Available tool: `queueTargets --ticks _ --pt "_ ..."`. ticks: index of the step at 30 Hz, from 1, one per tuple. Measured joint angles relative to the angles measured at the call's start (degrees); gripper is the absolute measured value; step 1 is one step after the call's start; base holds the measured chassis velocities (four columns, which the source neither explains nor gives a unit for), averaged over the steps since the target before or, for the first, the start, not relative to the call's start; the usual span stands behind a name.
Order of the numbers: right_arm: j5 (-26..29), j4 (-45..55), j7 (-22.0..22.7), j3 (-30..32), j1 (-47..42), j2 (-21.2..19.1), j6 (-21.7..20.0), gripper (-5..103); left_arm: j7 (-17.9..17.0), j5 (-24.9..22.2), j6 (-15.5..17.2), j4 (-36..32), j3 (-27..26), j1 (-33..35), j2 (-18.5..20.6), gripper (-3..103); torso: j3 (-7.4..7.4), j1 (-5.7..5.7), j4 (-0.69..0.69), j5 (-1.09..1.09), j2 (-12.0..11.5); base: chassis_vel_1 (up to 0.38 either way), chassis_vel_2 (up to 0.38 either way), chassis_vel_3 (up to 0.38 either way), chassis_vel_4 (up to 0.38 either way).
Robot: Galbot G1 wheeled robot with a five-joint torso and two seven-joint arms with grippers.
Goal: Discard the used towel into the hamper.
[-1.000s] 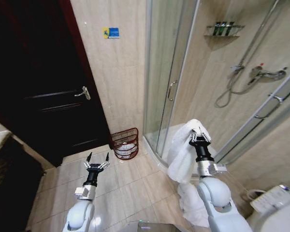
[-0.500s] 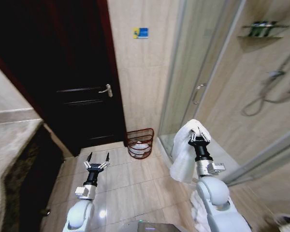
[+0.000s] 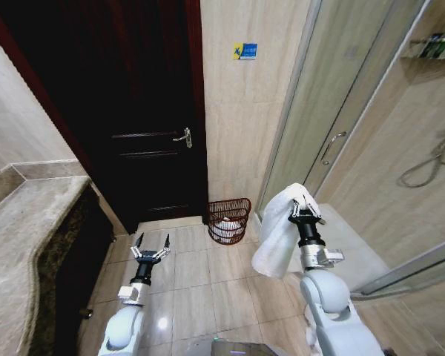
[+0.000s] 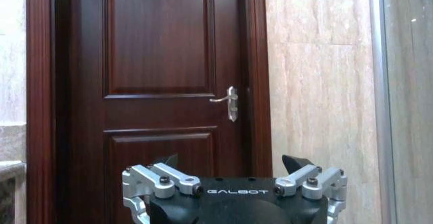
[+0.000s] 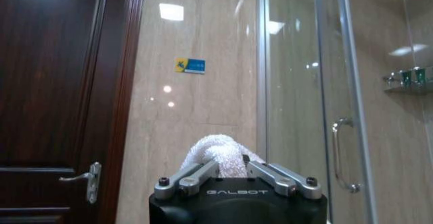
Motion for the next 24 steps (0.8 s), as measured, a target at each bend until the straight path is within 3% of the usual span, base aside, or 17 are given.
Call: queueTargets --ticks 12,24 --pt "0.9 -1.1 -0.1 -0.1 1.4 -0.2 0.0 4 0.1 0.8 2.5 -0.6 0.0 0.4 -0.6 100 0.0 0.0 0.0 0.0 0.0 0.065 0.072 -0.061 -0.063" --pt "3.5 -1.5 0.0 0.8 2.0 -0.5 0.7 4 -0.5 1.5 0.7 -0.1 0.5 -0.3 -1.5 100 0.0 0.0 0.0 0.01 0.0 0.033 0.041 -0.019 -0.013"
